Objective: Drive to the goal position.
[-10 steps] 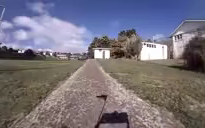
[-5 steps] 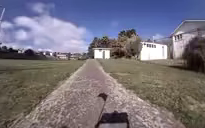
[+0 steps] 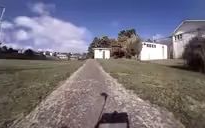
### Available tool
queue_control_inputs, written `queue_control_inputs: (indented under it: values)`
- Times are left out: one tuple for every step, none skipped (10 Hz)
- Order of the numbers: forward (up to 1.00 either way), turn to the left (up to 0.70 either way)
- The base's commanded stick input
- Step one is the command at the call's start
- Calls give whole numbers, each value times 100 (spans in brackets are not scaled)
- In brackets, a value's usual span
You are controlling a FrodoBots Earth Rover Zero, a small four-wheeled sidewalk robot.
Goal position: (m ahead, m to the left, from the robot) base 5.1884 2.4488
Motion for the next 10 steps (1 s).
queue_control_inputs:
  values:
    - [5,0]
    - [5,0]
    - [5,0]
    - [5,0]
    - [5,0]
    - [5,0]
    - [6,0]
    - [13,4]
    - [58,23]
    - [100,39]
